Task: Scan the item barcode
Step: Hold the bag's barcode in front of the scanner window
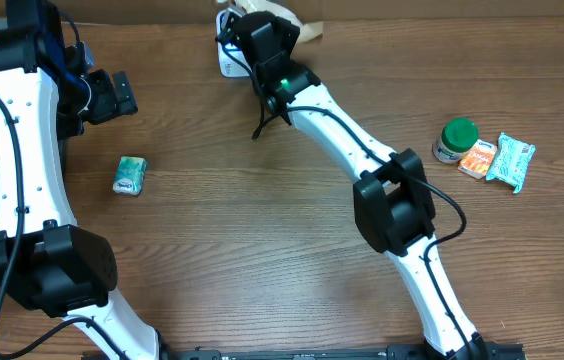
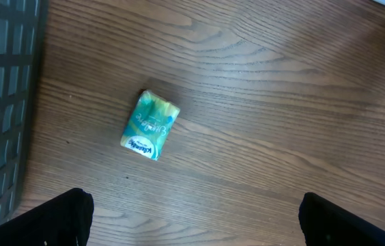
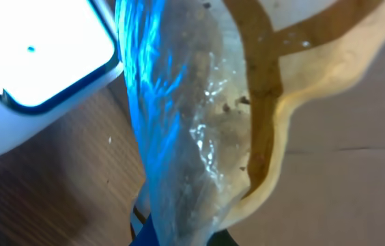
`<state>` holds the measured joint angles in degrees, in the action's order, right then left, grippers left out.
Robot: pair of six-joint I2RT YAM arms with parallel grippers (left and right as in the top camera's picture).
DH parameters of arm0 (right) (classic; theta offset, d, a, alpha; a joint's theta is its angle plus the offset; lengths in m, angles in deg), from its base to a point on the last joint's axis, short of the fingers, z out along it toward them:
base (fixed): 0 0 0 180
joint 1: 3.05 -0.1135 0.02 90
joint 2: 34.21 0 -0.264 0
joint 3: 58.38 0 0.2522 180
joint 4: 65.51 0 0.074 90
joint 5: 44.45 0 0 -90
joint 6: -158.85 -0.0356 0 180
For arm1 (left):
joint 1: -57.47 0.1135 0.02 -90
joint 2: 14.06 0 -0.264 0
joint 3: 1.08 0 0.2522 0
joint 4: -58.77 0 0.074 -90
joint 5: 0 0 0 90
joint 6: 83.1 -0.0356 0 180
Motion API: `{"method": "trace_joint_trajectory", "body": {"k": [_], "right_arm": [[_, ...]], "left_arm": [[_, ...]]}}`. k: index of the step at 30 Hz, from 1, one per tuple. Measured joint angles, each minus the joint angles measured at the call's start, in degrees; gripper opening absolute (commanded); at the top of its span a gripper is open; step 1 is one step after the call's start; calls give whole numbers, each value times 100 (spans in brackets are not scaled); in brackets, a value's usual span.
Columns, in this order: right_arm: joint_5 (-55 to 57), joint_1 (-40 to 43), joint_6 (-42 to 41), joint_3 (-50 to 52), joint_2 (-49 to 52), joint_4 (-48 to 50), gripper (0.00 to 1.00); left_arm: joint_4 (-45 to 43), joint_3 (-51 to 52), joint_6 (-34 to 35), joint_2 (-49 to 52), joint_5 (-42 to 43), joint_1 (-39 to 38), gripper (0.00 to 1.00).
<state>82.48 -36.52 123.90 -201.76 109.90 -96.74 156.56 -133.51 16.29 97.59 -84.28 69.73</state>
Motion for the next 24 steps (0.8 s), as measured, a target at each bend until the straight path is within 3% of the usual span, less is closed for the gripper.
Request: {"method": "trace_joint_trajectory", "body": {"k": [24], "right_arm": [[254, -140, 42, 0, 81, 181, 4]], "left_arm": [[0, 0, 0, 0, 0, 0, 100]]}}
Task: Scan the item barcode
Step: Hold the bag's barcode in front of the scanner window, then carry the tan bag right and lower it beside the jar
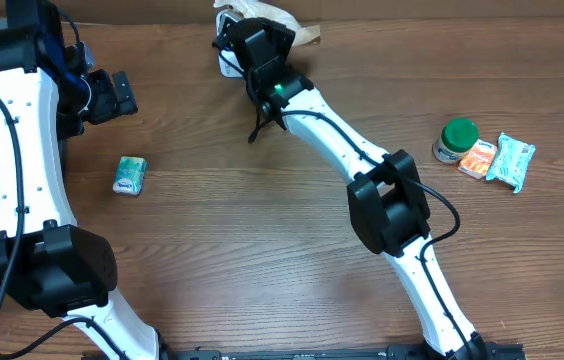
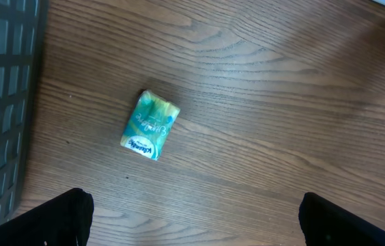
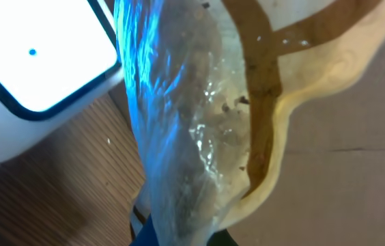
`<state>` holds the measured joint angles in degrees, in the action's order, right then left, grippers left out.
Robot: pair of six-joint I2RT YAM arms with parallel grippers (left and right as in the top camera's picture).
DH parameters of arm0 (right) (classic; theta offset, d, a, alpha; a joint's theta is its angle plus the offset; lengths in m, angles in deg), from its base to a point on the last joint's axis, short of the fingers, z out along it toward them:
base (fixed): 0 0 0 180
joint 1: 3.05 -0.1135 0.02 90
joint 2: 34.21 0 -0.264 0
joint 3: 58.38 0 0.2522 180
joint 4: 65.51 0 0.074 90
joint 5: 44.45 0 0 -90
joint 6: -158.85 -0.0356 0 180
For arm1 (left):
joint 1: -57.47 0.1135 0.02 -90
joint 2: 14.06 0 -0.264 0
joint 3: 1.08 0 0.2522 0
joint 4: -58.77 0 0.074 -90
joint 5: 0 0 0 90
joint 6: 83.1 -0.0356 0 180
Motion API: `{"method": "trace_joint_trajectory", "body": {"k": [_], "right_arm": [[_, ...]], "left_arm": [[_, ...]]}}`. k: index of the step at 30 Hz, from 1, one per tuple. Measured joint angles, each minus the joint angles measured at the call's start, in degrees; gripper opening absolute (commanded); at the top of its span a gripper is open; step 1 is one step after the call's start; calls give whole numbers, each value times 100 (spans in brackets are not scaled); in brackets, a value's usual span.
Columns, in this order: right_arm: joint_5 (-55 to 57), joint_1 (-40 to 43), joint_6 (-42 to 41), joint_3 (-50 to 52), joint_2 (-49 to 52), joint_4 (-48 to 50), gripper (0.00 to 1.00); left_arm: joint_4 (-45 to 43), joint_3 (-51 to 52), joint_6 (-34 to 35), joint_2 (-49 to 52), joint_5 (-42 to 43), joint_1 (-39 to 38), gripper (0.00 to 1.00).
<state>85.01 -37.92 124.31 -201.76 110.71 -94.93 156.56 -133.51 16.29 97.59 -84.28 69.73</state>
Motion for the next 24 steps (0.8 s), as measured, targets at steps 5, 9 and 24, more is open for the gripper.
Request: {"method": "trace_joint_trajectory", "body": {"k": [5, 9, 24], "right_arm": [[-55, -105, -426, 0, -20, -197, 4], [-343, -131, -1126, 0, -219, -800, 4], [-2404, 551, -5934, -70, -4037, -4673, 4]], "left_arm": [[0, 0, 0, 0, 0, 0, 100], [-2, 0, 0, 0, 0, 0, 100], [0, 0, 0, 0, 0, 0, 100]]}}
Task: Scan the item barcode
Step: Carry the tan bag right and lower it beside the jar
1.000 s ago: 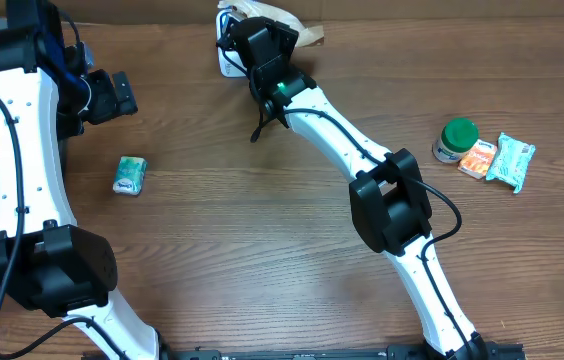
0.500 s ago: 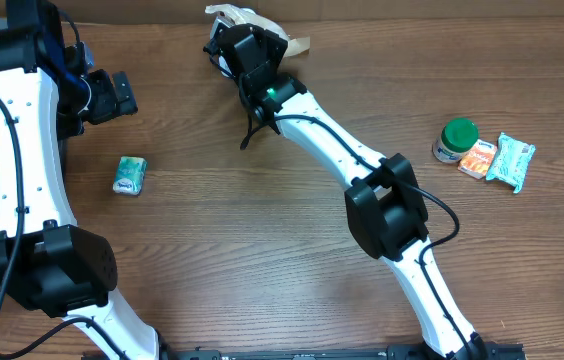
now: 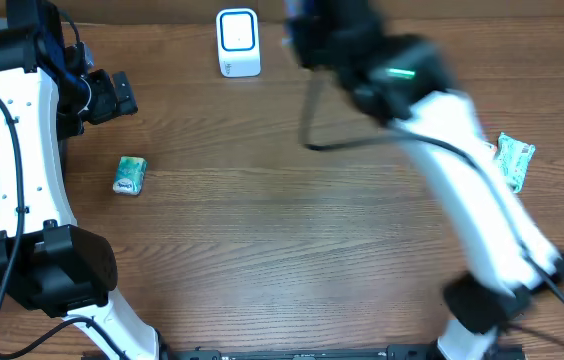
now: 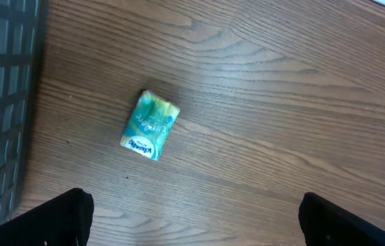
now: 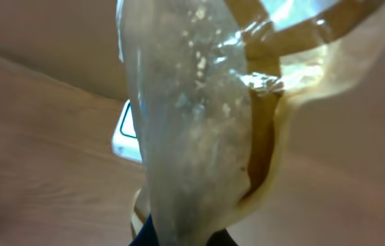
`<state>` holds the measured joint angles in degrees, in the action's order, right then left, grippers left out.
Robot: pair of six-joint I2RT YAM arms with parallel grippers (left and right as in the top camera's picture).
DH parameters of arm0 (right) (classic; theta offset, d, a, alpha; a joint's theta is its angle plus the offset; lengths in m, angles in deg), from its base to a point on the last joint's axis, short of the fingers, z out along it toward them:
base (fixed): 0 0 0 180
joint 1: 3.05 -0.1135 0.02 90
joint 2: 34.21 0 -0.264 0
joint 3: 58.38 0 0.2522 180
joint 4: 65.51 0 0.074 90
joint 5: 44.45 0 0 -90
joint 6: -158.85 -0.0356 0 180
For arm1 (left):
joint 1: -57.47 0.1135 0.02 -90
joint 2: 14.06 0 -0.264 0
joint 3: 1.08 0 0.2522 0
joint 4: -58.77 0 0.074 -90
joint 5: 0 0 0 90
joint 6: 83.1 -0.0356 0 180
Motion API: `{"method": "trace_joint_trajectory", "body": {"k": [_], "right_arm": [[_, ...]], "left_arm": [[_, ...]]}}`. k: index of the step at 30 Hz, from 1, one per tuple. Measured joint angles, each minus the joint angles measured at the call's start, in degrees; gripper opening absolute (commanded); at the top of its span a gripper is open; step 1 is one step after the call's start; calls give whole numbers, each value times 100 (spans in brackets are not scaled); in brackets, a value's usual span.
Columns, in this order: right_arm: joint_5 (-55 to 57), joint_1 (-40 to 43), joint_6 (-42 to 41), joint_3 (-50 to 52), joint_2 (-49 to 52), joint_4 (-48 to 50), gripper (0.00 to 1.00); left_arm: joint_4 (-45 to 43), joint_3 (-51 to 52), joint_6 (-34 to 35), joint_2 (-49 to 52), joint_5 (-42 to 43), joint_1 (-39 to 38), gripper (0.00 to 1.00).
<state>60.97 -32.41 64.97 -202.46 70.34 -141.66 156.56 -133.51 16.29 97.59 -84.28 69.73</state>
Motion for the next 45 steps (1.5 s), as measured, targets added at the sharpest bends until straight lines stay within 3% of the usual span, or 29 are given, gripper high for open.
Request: {"method": "trace_joint_trajectory", "body": {"k": [7, 13, 20, 29, 38, 45], "right_arm": [[-1263, 1919, -1121, -66, -1093, -1674, 4], [-2240, 3456, -1014, 35, -940, -2422, 4], [-2949, 4291, -85, 975, -664, -2430, 4], [-3571, 4787, 302, 2675, -109, -1539, 4], [-3871, 6247, 778, 2933, -105, -1537, 4], [-3545, 6376, 1217, 3661, -114, -1126, 8]], "left_arm": [[0, 0, 0, 0, 0, 0, 100], [0, 0, 0, 0, 0, 0, 100], [0, 0, 0, 0, 0, 0, 100], [0, 0, 0, 0, 0, 0, 99], [0, 0, 0, 0, 0, 0, 99], [0, 0, 0, 0, 0, 0, 99]]}}
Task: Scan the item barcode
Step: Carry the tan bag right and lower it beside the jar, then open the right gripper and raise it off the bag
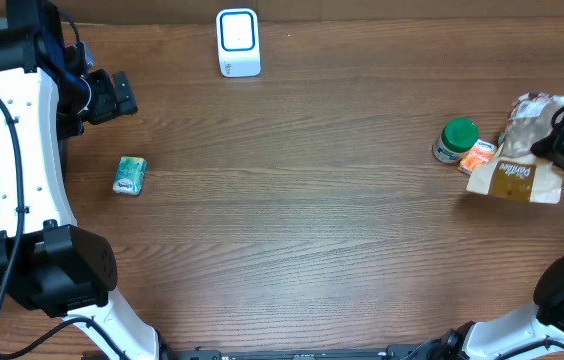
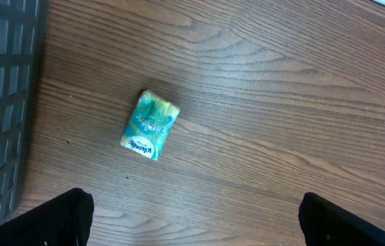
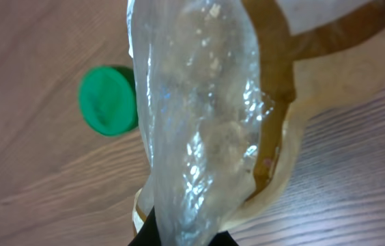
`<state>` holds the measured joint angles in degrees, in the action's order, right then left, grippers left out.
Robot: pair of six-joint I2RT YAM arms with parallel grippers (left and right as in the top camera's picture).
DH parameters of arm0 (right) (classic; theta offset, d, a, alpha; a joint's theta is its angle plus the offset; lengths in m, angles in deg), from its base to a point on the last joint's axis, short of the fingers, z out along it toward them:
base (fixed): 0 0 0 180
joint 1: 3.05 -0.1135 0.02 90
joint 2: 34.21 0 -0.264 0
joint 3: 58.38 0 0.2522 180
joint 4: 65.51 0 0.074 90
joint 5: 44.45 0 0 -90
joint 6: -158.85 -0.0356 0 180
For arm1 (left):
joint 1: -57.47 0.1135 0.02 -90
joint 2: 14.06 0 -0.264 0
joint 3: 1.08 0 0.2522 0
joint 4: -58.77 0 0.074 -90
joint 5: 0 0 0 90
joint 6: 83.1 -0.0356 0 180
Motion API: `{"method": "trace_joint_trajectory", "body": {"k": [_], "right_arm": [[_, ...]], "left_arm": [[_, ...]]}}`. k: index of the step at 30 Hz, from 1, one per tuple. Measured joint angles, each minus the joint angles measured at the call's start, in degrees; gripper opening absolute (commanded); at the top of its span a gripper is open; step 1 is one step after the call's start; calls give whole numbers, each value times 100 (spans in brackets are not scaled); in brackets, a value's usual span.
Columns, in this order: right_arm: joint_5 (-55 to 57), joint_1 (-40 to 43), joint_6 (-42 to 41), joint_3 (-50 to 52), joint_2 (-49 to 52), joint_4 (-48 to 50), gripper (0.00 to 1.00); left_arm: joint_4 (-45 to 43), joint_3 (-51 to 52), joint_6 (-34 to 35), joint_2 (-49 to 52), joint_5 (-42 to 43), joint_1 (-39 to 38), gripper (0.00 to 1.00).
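Note:
My right gripper [image 1: 554,146] is shut on a tan and clear snack bag [image 1: 518,150] at the table's far right, over the pile of goods there. In the right wrist view the bag [image 3: 206,130] fills the frame, rising from the right gripper [image 3: 179,234]. The white barcode scanner [image 1: 238,42] stands at the back centre, far from the bag. At the far left my left gripper [image 2: 192,219] hangs open above a green tissue packet [image 2: 149,125], which also shows from above [image 1: 130,175].
A green-lidded jar [image 1: 455,139] and an orange packet [image 1: 478,157] lie just left of the bag; the jar's lid [image 3: 108,100] shows beside it. A dark grid basket [image 2: 1,102] sits at the table's left edge.
My right gripper, then at the back of the table just right of the scanner, is now at the far right edge with the bag over the pile. The left arm has not moved.
The right gripper held the bag at the scanner's face, blue light on its film, at the two oldest moments. Then it was off to the scanner's right. Now the bag is over the goods at the far right. The left gripper stayed open above the tissue packet.

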<state>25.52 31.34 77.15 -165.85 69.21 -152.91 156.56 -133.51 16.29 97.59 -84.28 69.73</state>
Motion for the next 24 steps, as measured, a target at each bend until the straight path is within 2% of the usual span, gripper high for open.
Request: {"method": "trace_joint_trajectory", "body": {"k": [5, 12, 15, 19, 20, 22, 24], "right_arm": [[81, -72, 153, 518, 0, 564, 15], [42, -299, 225, 994, 0, 1180, 19], [9, -420, 225, 1067, 0, 1320, 34], [-42, -516, 199, 1071, 0, 1351, 60], [-59, -516, 221, 1071, 0, 1298, 68], [-37, -514, 155, 1064, 0, 1108, 75], [33, -507, 68, 999, 7, 826, 89]], "left_arm": [[0, 0, 0, 0, 0, 0, 100], [0, 0, 0, 0, 0, 0, 100], [0, 0, 0, 0, 0, 0, 100], [0, 0, 0, 0, 0, 0, 100], [0, 0, 0, 0, 0, 0, 100], [0, 0, 0, 0, 0, 0, 100], [0, 0, 0, 0, 0, 0, 99]]}}
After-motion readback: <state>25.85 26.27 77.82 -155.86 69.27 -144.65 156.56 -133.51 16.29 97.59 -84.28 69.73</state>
